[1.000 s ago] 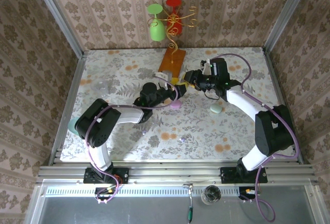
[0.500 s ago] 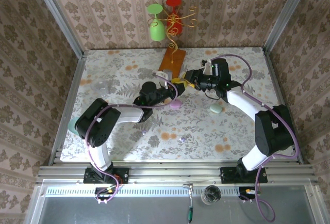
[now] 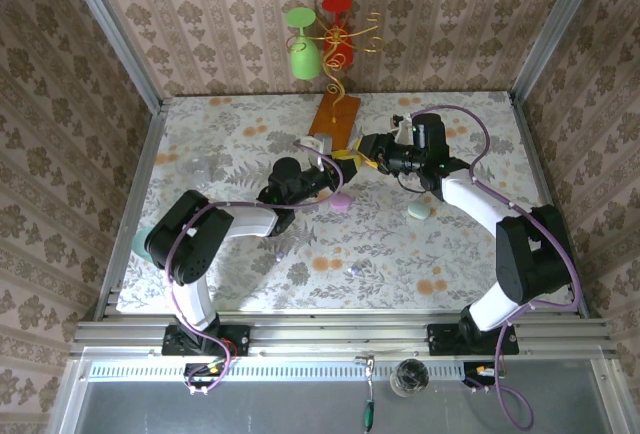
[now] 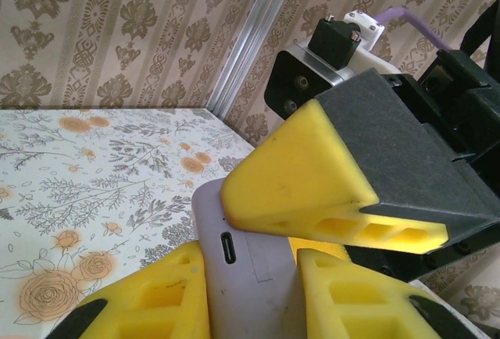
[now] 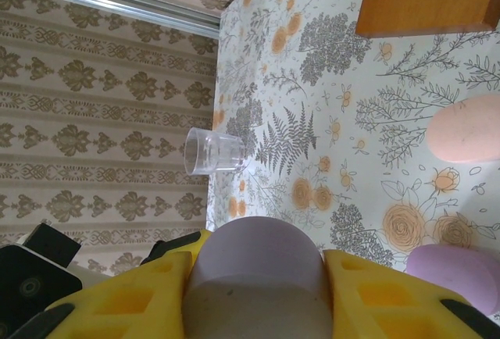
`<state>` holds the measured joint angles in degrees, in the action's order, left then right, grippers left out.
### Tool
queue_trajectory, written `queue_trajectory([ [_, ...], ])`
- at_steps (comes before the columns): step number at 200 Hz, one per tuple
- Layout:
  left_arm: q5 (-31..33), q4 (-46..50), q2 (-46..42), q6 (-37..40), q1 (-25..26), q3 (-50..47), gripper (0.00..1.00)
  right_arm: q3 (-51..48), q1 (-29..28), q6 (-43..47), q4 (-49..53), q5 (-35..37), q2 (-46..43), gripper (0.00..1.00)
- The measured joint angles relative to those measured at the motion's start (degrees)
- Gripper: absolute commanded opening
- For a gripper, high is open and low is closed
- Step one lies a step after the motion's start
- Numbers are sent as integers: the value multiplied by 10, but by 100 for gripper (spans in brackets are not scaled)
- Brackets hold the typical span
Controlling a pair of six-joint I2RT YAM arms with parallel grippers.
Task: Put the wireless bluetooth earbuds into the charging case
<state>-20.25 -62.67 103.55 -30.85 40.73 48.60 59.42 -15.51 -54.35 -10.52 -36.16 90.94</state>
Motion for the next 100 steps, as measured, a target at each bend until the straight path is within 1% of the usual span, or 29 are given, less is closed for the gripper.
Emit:
queue_trajectory([
  [25,-14,-3,0,0,-3,-7,21,-3,0,1,-2,-7,0,63],
  [62,-30,7,-7,0,-10,-14,21,-9,3,16,-9,-8,-12,79],
  [80,-40,10,-20,-4,-15,-19,21,-14,8,37,-11,-8,-21,82],
  [100,-55,11,-37,-21,-22,-26,21,-21,20,64,-11,-10,-31,83],
])
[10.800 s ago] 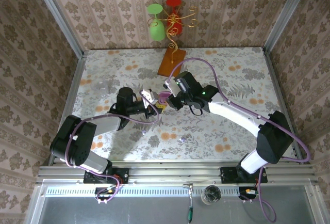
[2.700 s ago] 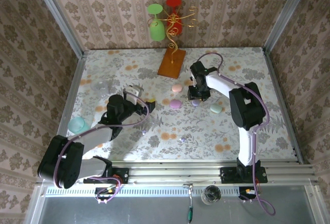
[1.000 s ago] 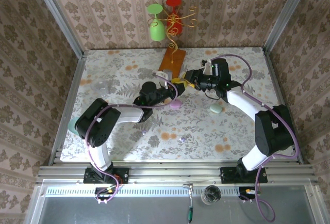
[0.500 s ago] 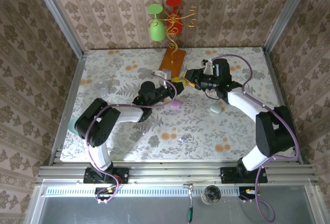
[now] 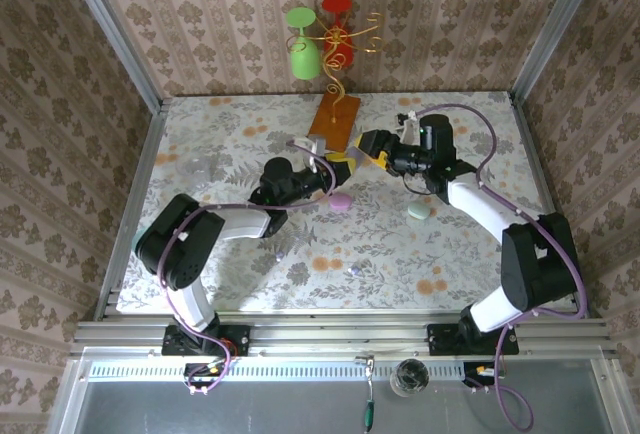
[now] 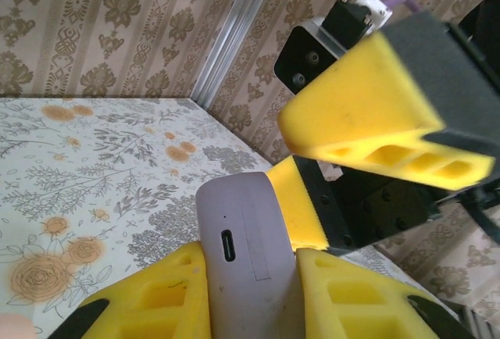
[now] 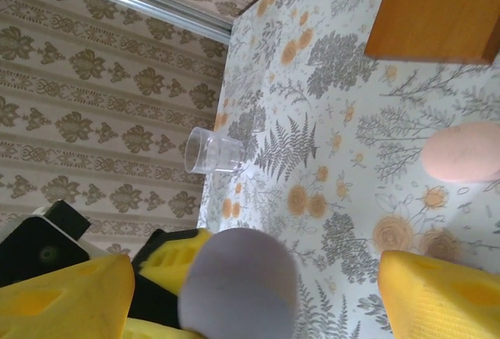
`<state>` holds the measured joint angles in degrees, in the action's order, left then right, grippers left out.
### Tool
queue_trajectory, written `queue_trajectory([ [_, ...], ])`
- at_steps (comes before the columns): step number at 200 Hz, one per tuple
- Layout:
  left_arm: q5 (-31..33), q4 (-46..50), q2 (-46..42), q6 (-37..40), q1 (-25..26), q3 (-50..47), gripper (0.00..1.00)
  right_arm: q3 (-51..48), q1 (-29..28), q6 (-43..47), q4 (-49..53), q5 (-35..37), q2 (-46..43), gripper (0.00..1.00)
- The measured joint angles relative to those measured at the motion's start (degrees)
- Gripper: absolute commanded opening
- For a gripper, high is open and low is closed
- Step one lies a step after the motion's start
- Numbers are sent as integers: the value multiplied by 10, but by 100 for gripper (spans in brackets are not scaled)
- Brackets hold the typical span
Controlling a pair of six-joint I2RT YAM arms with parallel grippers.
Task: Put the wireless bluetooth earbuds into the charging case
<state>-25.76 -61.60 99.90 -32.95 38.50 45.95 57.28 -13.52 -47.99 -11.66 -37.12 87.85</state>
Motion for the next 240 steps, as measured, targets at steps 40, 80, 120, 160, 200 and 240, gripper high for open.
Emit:
queue_trajectory([
  [40,-45,0,-24,-79,-8,-15,23,-38,34,76,-15,-61,-34,82],
  [80,-91,-48,-28,-176,-9,-33,23,-46,52,107,-49,-157,-48,80],
  [120,-118,-83,-28,-224,-10,-33,24,-46,50,65,-130,-226,-20,79],
  [160,-125,-88,-28,-249,-10,-32,24,-57,33,11,-208,-267,7,70],
  [200,-126,-93,-24,-276,-10,-30,24,-58,28,-23,-256,-285,19,57],
  [240,-124,-97,-21,-292,-11,-26,24,-57,28,-52,-279,-292,36,47],
])
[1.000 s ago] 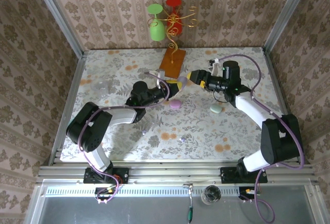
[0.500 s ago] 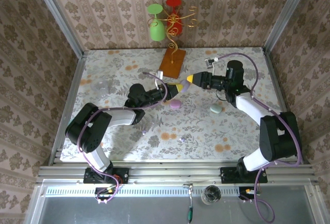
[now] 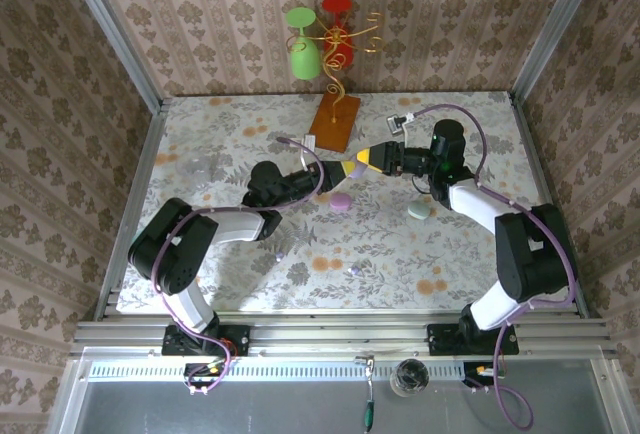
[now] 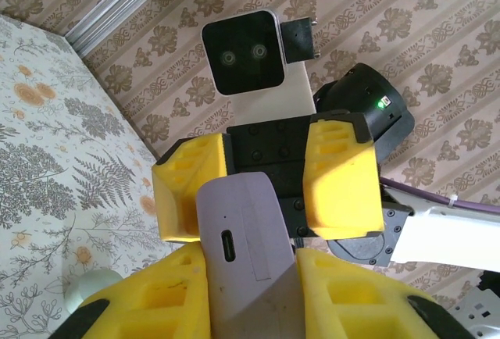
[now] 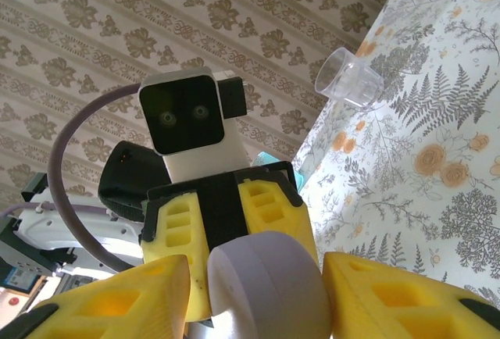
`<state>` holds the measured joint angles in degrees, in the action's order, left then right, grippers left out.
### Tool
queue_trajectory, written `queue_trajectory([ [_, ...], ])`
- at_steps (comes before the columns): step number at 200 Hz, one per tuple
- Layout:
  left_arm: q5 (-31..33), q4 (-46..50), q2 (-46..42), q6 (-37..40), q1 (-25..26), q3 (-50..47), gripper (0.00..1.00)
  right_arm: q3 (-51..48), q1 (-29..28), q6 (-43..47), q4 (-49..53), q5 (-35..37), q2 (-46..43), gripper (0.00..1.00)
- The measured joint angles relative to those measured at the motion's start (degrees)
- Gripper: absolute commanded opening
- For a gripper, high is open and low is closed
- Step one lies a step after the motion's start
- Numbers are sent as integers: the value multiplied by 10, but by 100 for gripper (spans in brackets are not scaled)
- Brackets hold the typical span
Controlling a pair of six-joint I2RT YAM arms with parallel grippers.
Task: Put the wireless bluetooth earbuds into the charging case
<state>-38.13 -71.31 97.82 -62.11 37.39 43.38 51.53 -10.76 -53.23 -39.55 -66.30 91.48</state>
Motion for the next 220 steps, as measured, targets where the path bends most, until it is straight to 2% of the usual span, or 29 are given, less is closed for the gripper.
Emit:
queue_trajectory([
  [18,2,-3,3,-5,0,1,24,0,0,-9,-7,-1,6,41],
  [38,2,-9,10,-12,-2,3,24,0,3,-19,-18,-1,14,28],
  [64,6,-13,14,-23,-3,8,26,0,6,-31,-30,1,17,17],
  [86,15,-14,17,-23,-3,9,36,3,7,-46,-25,7,20,16],
  [117,54,-12,18,18,-4,9,60,8,7,-97,-16,30,29,16],
  [132,72,-12,18,59,-3,9,65,8,8,-119,-3,48,30,15],
  [156,93,-13,18,137,-4,5,68,8,9,-160,6,84,31,15],
  [180,110,-13,18,251,-4,-11,70,2,9,-203,-1,118,31,14],
  [220,123,-12,19,443,-10,-26,67,-21,8,-245,-4,152,31,15],
])
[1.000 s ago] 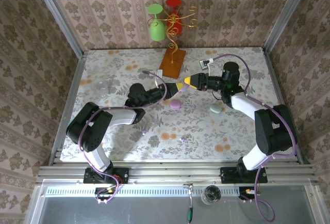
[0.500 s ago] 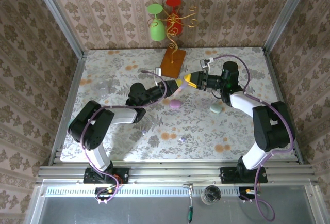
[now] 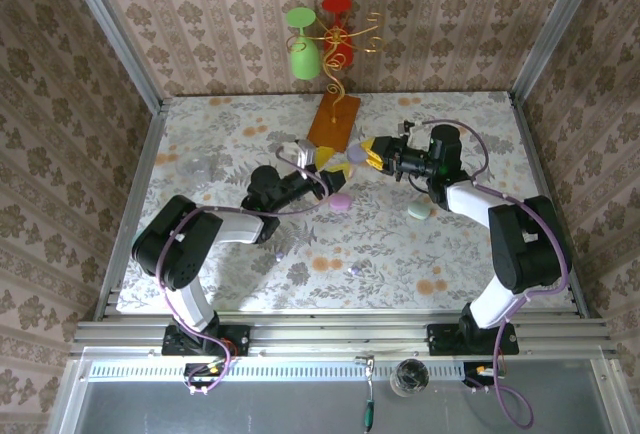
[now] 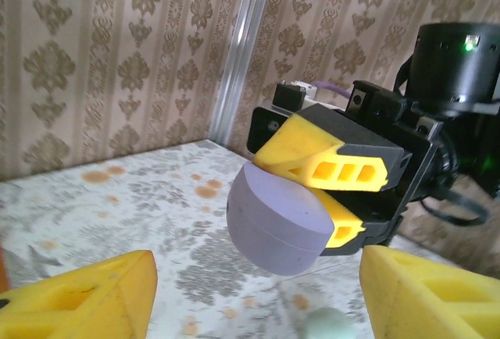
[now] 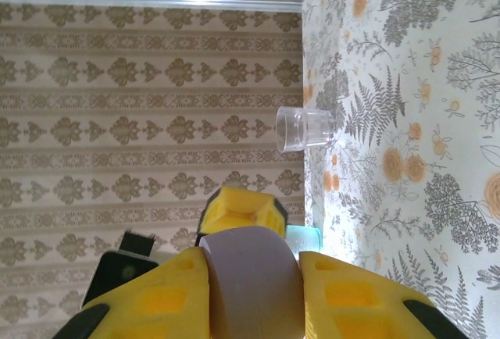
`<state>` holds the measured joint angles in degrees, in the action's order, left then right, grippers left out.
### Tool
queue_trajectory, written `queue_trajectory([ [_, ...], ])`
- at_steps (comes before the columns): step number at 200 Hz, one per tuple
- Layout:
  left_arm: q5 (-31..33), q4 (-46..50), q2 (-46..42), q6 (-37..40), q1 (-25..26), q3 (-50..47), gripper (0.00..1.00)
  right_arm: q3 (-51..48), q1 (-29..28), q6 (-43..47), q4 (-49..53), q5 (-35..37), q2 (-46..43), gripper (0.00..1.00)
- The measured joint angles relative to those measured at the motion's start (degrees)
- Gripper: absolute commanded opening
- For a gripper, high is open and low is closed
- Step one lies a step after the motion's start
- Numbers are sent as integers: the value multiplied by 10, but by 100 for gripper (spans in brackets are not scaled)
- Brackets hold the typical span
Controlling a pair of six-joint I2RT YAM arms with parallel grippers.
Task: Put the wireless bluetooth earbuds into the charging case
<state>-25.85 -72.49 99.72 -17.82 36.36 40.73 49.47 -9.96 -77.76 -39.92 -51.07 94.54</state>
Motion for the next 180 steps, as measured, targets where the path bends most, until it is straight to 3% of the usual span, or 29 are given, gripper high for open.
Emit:
queue_trajectory([
  [40,-5,-2,14,135,0,0,66,-16,-15,-22,-2,14,-11,14],
  [70,-21,-3,21,192,0,1,66,-17,-30,-33,-3,14,-26,13],
  [180,-81,-4,22,218,-1,15,43,-17,-55,-54,-8,14,-31,12],
])
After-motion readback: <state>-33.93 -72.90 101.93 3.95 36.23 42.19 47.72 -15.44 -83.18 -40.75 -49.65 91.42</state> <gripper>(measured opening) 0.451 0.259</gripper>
